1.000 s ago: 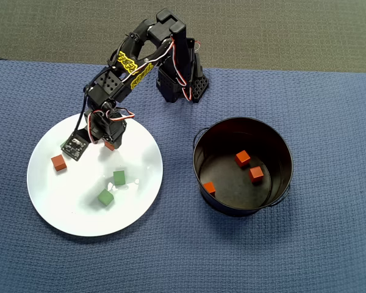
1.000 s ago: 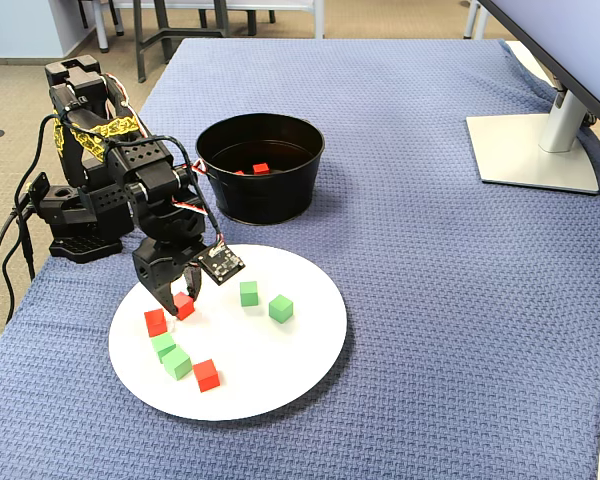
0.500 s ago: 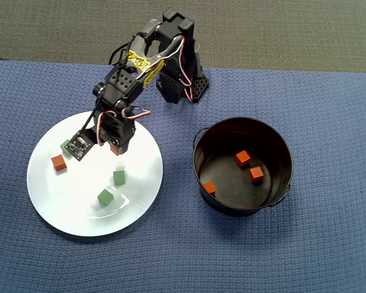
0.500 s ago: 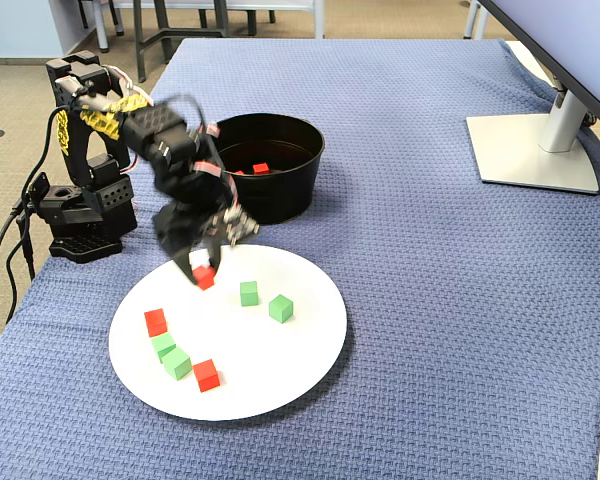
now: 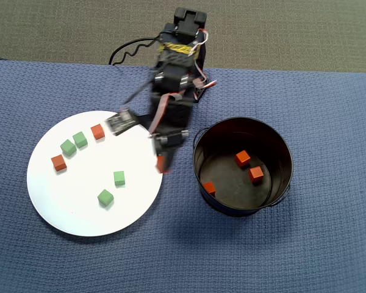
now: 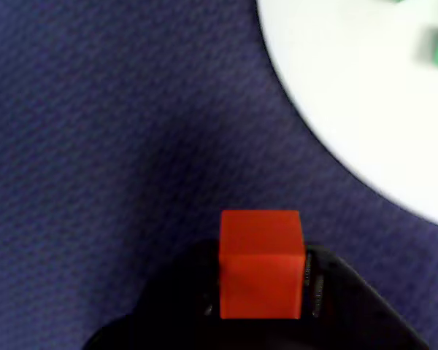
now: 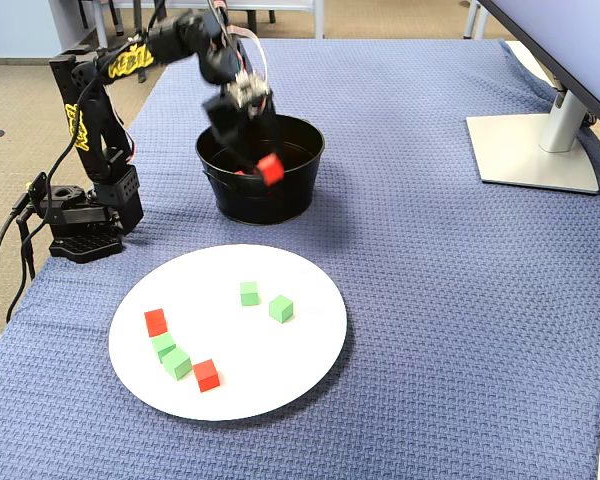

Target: Pick up the red cubes from the white plate and place them in the black recipient

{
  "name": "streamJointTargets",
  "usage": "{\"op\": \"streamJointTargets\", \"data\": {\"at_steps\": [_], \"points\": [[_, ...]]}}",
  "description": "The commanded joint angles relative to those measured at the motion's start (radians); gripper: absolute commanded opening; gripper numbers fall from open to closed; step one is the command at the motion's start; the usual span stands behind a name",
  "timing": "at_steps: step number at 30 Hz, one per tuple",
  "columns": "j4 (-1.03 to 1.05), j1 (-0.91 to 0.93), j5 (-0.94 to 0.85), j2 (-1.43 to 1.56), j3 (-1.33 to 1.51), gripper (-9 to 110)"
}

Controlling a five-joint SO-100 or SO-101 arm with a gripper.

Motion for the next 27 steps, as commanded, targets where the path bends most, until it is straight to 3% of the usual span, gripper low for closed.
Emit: {"op": "streamJointTargets", "data": {"at_steps": [1,7,10,11,20,27], "points": [[-0.014,-0.221,0.249,0.109,-0.012,0],[-0.012,-0.48,0.393,0.143,0.075,0],[-0.006,-0.541,0.314,0.163,0.137,30],[-0.012,-0.526,0.291,0.167,0.143,35],[0.058,-0.02,0.11,0.063,-0.075,33],[-0.015,0.439,-0.379,0.0,0.017,30]]}}
